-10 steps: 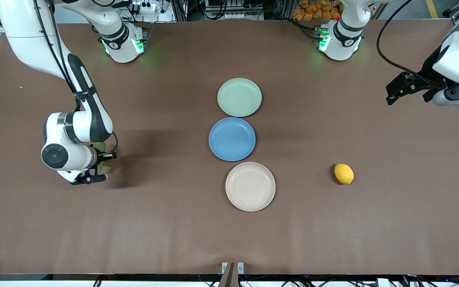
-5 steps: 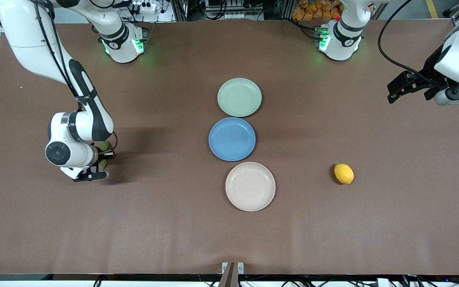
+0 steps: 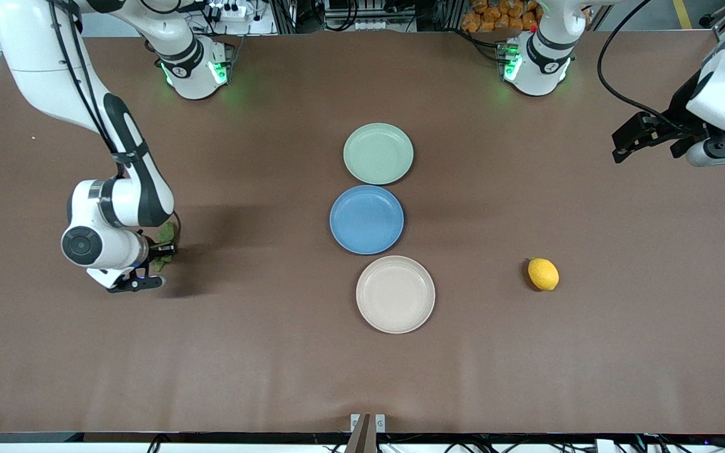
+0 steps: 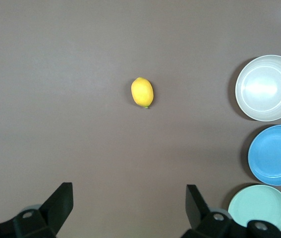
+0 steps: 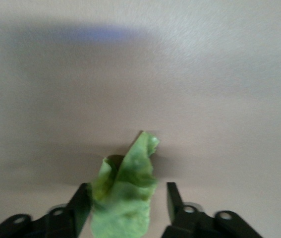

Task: Pick lemon and lettuce from plates
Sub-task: 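Lower the lettuce onto the table and open the right gripper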

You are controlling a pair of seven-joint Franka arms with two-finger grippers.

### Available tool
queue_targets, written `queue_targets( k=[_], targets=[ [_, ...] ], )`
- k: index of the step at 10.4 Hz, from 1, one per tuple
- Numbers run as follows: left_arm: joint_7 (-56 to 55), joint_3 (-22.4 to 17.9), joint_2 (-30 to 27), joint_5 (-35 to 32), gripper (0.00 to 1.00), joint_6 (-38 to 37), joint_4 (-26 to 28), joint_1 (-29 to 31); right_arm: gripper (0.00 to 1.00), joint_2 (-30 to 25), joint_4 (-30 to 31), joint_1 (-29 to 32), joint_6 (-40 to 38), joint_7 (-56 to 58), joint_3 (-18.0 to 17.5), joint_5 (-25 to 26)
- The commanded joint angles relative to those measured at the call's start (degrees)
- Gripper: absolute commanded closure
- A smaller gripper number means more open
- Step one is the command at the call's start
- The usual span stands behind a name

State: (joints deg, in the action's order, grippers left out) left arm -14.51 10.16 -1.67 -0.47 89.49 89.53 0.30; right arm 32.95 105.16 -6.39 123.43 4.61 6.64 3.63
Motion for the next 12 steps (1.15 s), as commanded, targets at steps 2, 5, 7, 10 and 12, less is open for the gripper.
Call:
queue_targets(
  k=[2, 5, 7, 10, 12],
  targets=[
    [0.97, 0.21, 0.09, 0.55, 0.00, -1.16, -0.85, 0.05, 0.00, -0.87, -3.73, 1.21, -5.92, 0.40, -0.93, 0.24],
    [1.06, 0.04, -0.08, 0.55, 0.00, -1.16, -0.85, 0.49, 0.00, -2.36, -7.93, 1.38, -13.97, 0.40, -0.85, -2.20],
    [0.88, -0.40, -0.09, 0.55, 0.00, -1.16, -0.85, 0.05, 0.00, -6.65, -8.75, 1.82, -19.00, 0.14, -0.76, -4.50],
    [1.41, -0.14, -0.17, 0.38, 0.00, -1.16, -0.93, 0.40, 0.00, -12.72, -8.57, 1.82, -24.72, -1.35, -0.76, -4.59],
    [3.59, -0.40, -0.09, 0.29, 0.00, -1.16, -1.55, 0.49, 0.00, -15.97, -8.66, 1.91, -28.14, -1.53, -0.84, -4.68]
  ],
)
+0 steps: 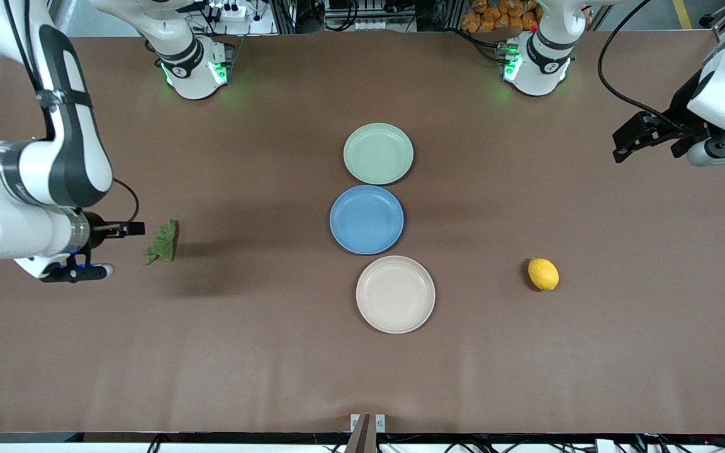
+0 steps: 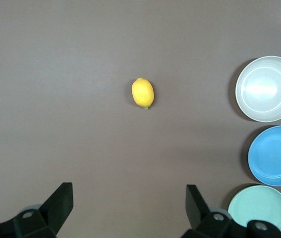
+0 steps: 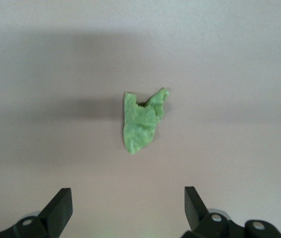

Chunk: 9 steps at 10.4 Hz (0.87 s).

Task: Pick lemon and lettuce from plates
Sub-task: 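Lower the lettuce onto the table and open the right gripper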

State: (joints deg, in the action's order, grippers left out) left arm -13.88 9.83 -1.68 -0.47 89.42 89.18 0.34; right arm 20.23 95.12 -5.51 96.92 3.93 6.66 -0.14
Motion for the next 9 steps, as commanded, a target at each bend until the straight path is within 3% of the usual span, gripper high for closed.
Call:
queue_targets(
  k=[1, 6, 9],
  targets=[
    [6.37, -0.08, -0.16, 0.20, 0.00, -1.26, -1.12, 0.54, 0.00, -4.75, 1.29, 1.02, -3.64, -1.29, -0.86, -0.91],
    [7.82, 0.18, -0.25, -0.41, 0.00, -2.76, -1.11, 0.45, 0.00, -12.05, 0.33, 1.99, -9.01, -1.38, -0.95, -0.91],
    [7.37, 0.71, -0.51, -0.32, 0.00, -3.11, -1.11, 0.36, 0.00, -12.15, -5.90, 1.99, -15.52, -1.74, -0.34, -0.83]
  ],
)
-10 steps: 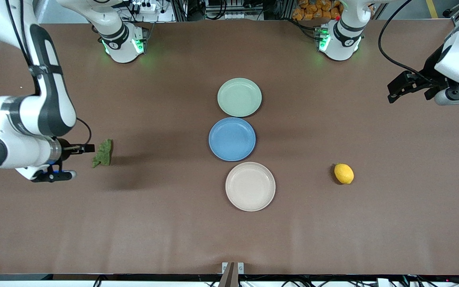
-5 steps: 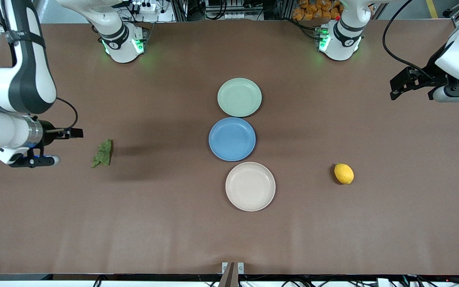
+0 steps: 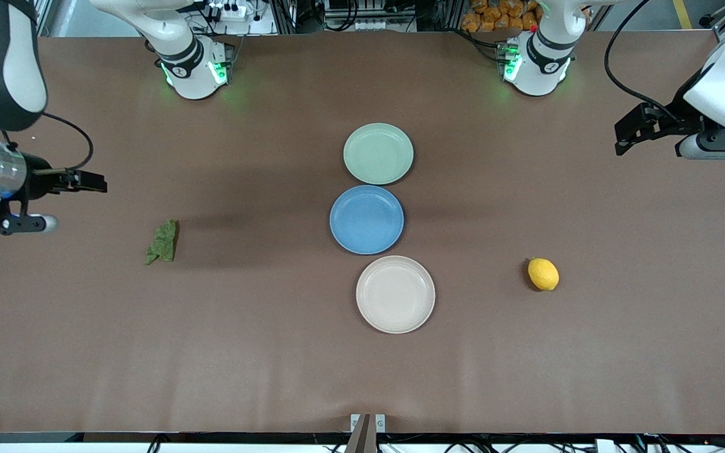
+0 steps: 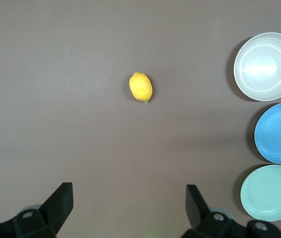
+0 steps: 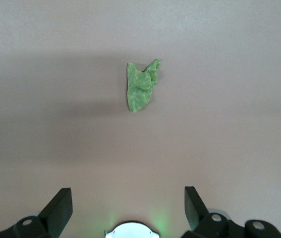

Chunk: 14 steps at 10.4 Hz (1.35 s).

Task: Pick lemon and lettuce from plates

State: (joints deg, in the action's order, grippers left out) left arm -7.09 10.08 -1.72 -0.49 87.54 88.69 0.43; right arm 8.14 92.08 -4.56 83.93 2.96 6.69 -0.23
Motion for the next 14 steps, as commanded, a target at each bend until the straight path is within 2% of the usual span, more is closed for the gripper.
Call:
queue_targets(
  k=[1, 6, 14],
  targets=[
    [0.59, 0.38, -0.39, -0.30, 0.00, -1.23, -0.71, 0.27, 0.00, -0.06, -5.05, 1.04, -4.11, -0.76, 0.16, -0.83],
    [0.59, 0.30, -0.47, -0.22, 0.00, -1.23, -0.63, 0.36, 0.00, 0.20, -12.88, 0.70, -5.62, -0.15, 0.34, -0.30],
    [0.59, 0.21, -0.47, -0.30, 0.00, -1.23, -0.63, 0.45, 0.00, -0.85, -14.30, 0.69, -5.00, -0.67, 0.78, -0.30]
  ],
)
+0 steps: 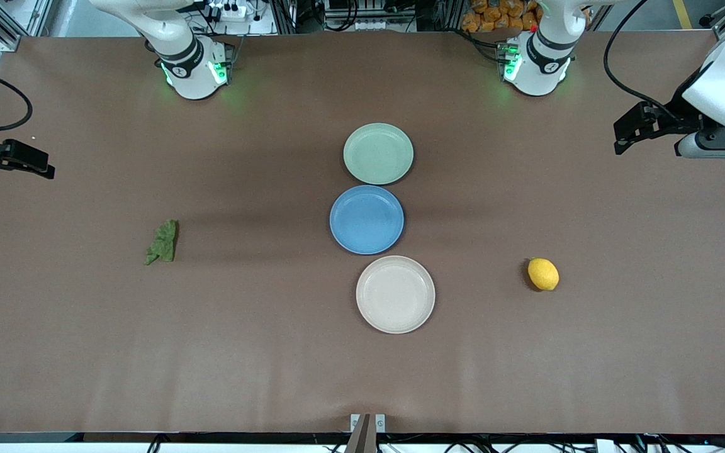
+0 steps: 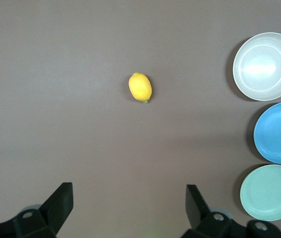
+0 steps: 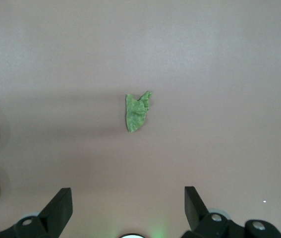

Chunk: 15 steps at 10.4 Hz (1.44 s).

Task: Pick lemon and lettuce from plates

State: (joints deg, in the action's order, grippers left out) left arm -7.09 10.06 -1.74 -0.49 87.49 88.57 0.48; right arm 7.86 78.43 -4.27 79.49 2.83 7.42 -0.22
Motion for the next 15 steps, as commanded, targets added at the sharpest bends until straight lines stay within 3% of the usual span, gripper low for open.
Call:
queue_targets(
  k=[1, 15],
  targets=[
    [0.59, 0.14, -0.37, -0.30, 0.00, -1.18, -0.50, 0.40, 0.00, -0.74, -0.38, 0.75, -0.40, -0.54, 0.22, -0.57],
    [0.50, -0.39, 0.16, -0.30, 0.00, -1.09, -0.33, 0.40, 0.00, 0.05, -0.65, -0.04, -0.04, -0.54, 0.14, -0.57]
  ],
)
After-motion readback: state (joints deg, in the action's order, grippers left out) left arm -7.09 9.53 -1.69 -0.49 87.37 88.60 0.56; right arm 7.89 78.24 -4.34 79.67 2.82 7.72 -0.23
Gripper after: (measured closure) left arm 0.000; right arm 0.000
